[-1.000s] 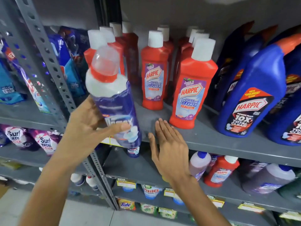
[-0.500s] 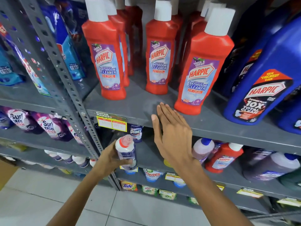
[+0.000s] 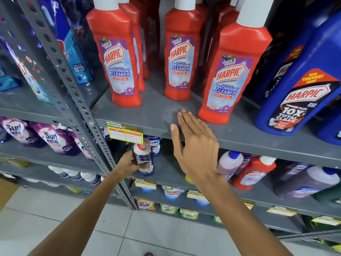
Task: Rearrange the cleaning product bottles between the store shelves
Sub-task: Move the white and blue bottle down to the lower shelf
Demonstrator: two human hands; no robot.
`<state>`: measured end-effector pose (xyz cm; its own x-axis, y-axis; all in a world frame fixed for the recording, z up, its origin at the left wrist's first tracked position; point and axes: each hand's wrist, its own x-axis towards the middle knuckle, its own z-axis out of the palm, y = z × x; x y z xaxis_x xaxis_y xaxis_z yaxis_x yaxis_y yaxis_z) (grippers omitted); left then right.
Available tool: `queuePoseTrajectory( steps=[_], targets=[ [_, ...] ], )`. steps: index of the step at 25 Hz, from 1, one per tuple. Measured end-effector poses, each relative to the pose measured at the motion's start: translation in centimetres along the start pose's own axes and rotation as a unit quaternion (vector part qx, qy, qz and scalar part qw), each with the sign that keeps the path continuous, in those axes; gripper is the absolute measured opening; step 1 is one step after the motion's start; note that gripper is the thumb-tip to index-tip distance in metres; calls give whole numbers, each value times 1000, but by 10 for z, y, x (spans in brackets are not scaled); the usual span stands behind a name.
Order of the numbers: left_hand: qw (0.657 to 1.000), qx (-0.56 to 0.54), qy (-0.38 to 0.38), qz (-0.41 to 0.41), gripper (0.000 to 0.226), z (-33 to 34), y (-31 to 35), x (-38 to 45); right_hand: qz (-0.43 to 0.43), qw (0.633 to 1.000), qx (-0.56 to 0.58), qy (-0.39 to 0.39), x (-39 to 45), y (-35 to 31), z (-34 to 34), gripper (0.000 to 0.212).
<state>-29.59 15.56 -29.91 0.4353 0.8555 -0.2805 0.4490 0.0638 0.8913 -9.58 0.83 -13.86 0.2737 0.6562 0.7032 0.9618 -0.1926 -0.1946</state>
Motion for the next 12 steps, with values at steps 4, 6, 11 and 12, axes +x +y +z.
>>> queuePoseTrajectory(
  steps=[4, 6, 11, 12],
  targets=[
    [999, -21, -26, -15, 74, 1, 6, 5, 0, 1000, 5, -12, 0, 0, 0, 46],
    [999, -32, -36, -25, 77, 1, 7, 8, 4, 1000, 5, -16, 0, -1, -1, 46],
    [997, -46, -52, -34, 81, 1, 9, 8, 6, 1000, 15, -24, 0, -2, -3, 46],
    [997, -43, -54, -37, 80, 1, 11, 6, 4, 1000, 19, -24, 1, -1, -3, 45]
  ],
)
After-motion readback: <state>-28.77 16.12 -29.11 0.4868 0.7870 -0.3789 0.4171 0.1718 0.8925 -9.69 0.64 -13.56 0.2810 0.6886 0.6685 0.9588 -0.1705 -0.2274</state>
